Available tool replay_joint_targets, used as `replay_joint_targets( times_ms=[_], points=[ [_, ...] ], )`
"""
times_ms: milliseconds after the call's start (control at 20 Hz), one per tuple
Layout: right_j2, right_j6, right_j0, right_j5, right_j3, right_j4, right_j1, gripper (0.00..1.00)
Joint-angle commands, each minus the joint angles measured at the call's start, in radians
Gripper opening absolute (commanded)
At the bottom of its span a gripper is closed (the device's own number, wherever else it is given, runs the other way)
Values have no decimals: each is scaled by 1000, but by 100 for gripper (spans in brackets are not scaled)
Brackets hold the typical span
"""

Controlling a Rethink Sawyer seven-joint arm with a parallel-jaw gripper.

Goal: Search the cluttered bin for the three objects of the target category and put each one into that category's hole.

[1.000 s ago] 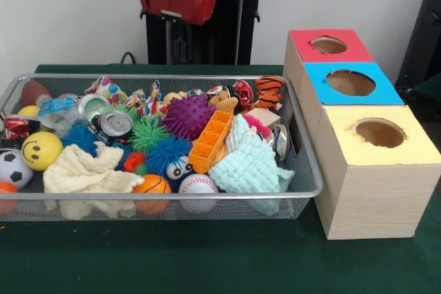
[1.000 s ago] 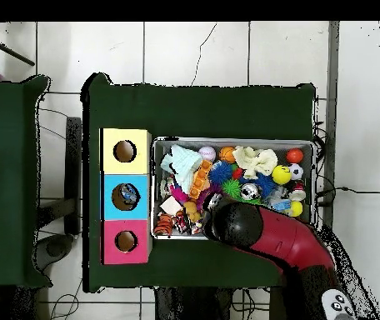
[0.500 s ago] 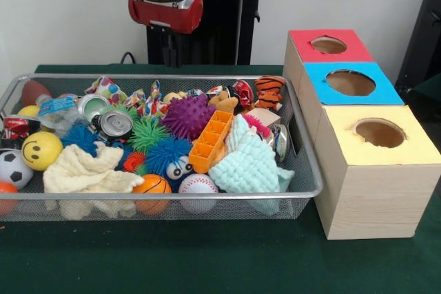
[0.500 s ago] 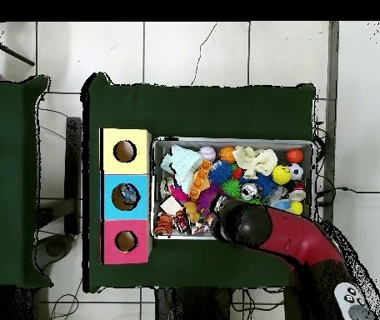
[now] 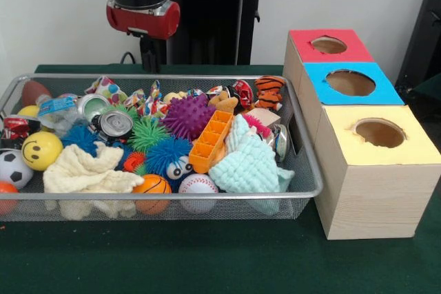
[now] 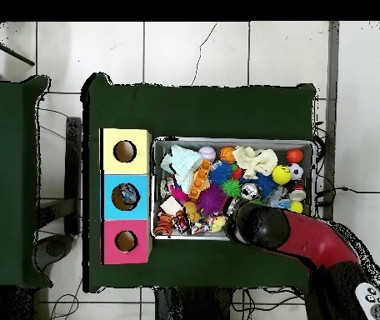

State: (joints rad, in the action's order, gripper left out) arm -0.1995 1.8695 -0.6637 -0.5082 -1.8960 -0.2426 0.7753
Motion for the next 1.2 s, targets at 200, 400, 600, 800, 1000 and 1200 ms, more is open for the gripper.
replay_joint_targets(
  times_ms=[200,400,600,800,1000,1200],
  points=[
    [-137,-244,-114,-140,69,-104,-47,0],
    [-162,-245,-151,-146,86,-131,-70,0],
    [-182,-241,-180,-146,95,-152,-94,0],
    [-202,-239,-209,-145,109,-175,-121,0],
    [-212,-238,-224,-161,137,-193,-140,0],
    [-220,-238,-239,-163,151,-210,-149,0]
  ],
)
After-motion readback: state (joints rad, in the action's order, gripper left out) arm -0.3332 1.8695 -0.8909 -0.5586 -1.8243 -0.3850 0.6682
